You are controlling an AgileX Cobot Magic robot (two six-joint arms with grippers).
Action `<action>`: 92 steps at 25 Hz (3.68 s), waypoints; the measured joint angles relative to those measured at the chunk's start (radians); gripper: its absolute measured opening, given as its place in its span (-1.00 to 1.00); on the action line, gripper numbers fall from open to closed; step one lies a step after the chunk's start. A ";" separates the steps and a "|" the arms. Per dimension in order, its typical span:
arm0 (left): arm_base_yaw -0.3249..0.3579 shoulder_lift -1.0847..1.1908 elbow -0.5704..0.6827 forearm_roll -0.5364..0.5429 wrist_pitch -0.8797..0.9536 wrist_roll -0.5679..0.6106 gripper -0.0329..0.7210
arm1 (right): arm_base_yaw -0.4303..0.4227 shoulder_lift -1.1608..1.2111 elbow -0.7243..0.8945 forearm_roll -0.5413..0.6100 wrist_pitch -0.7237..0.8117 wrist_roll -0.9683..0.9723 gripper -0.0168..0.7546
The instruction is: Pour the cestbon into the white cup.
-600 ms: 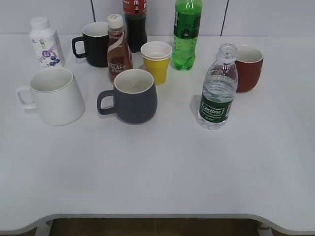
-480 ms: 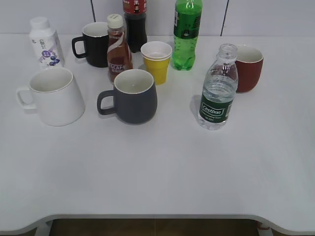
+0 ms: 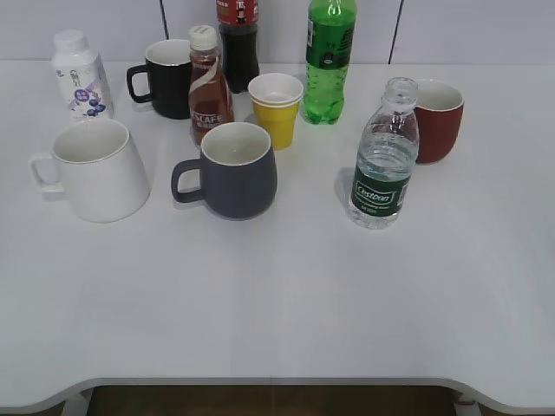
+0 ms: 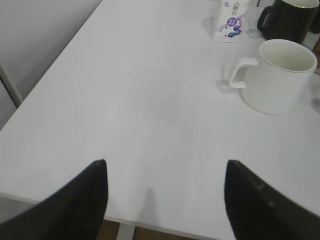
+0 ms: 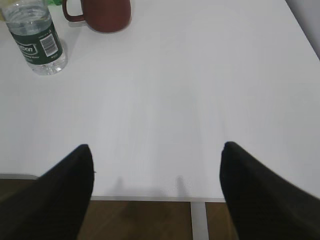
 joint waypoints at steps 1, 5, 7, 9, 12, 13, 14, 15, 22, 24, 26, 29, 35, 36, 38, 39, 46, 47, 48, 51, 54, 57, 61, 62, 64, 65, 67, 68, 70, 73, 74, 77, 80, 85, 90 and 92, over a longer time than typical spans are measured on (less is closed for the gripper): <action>0.000 0.000 0.000 0.000 0.000 0.000 0.54 | 0.000 0.000 0.000 0.000 0.000 0.000 0.57; 0.000 0.000 0.000 0.000 0.000 0.000 0.54 | 0.000 0.000 0.000 0.000 0.000 0.000 0.57; 0.000 0.000 0.000 0.000 0.000 0.000 0.54 | 0.000 0.000 0.000 0.000 0.000 0.000 0.57; 0.000 0.000 0.000 0.000 0.000 0.000 0.54 | 0.000 0.000 0.000 0.000 0.000 0.000 0.57; 0.000 0.000 0.000 0.000 0.000 0.000 0.54 | 0.000 0.000 0.000 0.000 0.000 0.002 0.57; 0.000 0.000 0.000 0.000 0.000 0.000 0.54 | 0.000 0.000 0.000 0.000 0.000 0.002 0.57; 0.000 0.000 0.000 0.000 0.000 0.000 0.54 | 0.000 0.000 0.000 0.000 0.000 0.002 0.57; 0.000 0.000 0.000 0.000 0.000 0.000 0.54 | 0.000 0.000 0.000 0.000 0.000 0.002 0.57; 0.000 0.000 0.000 -0.002 0.000 0.000 0.54 | 0.000 0.000 0.000 0.000 0.000 0.002 0.57; 0.000 0.000 0.000 -0.009 0.000 0.000 0.54 | 0.000 0.000 0.000 0.000 0.000 0.002 0.57; 0.000 0.000 0.000 -0.011 0.000 0.000 0.54 | 0.000 0.000 0.000 0.000 0.000 0.002 0.57; 0.000 0.000 0.000 -0.019 -0.001 0.000 0.53 | 0.000 0.000 0.000 0.009 0.000 0.002 0.57; 0.000 0.060 -0.017 -0.097 -0.214 0.000 0.43 | 0.000 0.047 -0.032 0.114 -0.138 -0.137 0.57; 0.000 0.088 -0.017 -0.101 -0.288 0.000 0.43 | 0.000 0.077 -0.034 0.132 -0.190 -0.171 0.57; 0.000 0.150 -0.017 -0.102 -0.433 0.000 0.42 | 0.000 0.145 -0.035 0.151 -0.308 -0.207 0.57; 0.000 0.189 -0.017 -0.101 -0.504 0.000 0.42 | 0.000 0.188 -0.035 0.155 -0.361 -0.216 0.57; 0.000 0.539 -0.017 0.065 -1.017 0.000 0.40 | 0.000 0.516 -0.035 0.160 -0.751 -0.264 0.57; 0.000 0.604 -0.017 0.085 -1.084 0.000 0.39 | 0.000 0.551 -0.035 0.160 -0.794 -0.266 0.57; 0.000 0.659 -0.017 0.089 -1.131 0.000 0.39 | 0.000 0.590 -0.035 0.161 -0.834 -0.266 0.57; 0.000 0.888 -0.017 0.089 -1.243 0.000 0.39 | 0.000 0.679 -0.035 0.173 -0.920 -0.267 0.57; 0.000 1.049 -0.017 0.089 -1.296 0.000 0.39 | 0.000 0.736 -0.035 0.205 -0.962 -0.267 0.57; 0.000 1.161 0.029 0.089 -1.386 0.000 0.39 | 0.000 0.780 -0.025 0.229 -0.988 -0.267 0.57; 0.000 1.258 0.187 0.090 -1.576 0.016 0.39 | 0.000 0.808 -0.010 0.251 -1.006 -0.267 0.57; 0.001 1.283 0.232 0.093 -1.653 0.053 0.39 | 0.000 0.811 -0.008 0.251 -1.010 -0.267 0.57; 0.001 1.333 0.289 0.102 -1.846 0.137 0.39 | 0.000 0.834 -0.008 0.251 -1.028 -0.267 0.57; 0.001 1.360 0.299 0.103 -1.907 0.166 0.39 | 0.000 0.831 -0.008 0.258 -1.039 -0.267 0.57; 0.001 1.413 0.303 0.070 -1.964 0.192 0.39 | 0.000 0.830 -0.008 0.257 -1.053 -0.267 0.57; 0.001 1.442 0.303 0.050 -1.982 0.198 0.39 | 0.000 0.830 -0.008 0.257 -1.053 -0.267 0.57; 0.001 1.498 0.304 0.011 -2.047 0.202 0.39 | 0.000 0.832 -0.008 0.257 -1.053 -0.267 0.57; 0.001 1.591 0.305 -0.009 -2.179 0.204 0.39 | 0.000 0.832 -0.008 0.257 -1.053 -0.267 0.57; 0.001 1.626 0.304 -0.009 -2.216 0.204 0.39 | 0.000 0.832 -0.008 0.257 -1.053 -0.267 0.57; 0.001 1.721 0.296 -0.010 -2.269 0.205 0.38 | 0.000 0.832 -0.008 0.257 -1.053 -0.267 0.57; 0.001 1.790 0.292 -0.010 -2.273 0.207 0.35 | 0.000 0.832 -0.008 0.257 -1.054 -0.267 0.57; 0.001 1.815 0.257 -0.010 -2.279 0.208 0.31 | 0.000 0.832 -0.008 0.257 -1.054 -0.267 0.57; 0.001 1.824 0.205 -0.009 -2.280 0.208 0.24 | 0.000 0.832 -0.008 0.257 -1.054 -0.267 0.57; 0.001 1.839 0.172 0.000 -2.281 0.208 0.19 | 0.000 0.832 -0.008 0.257 -1.054 -0.267 0.57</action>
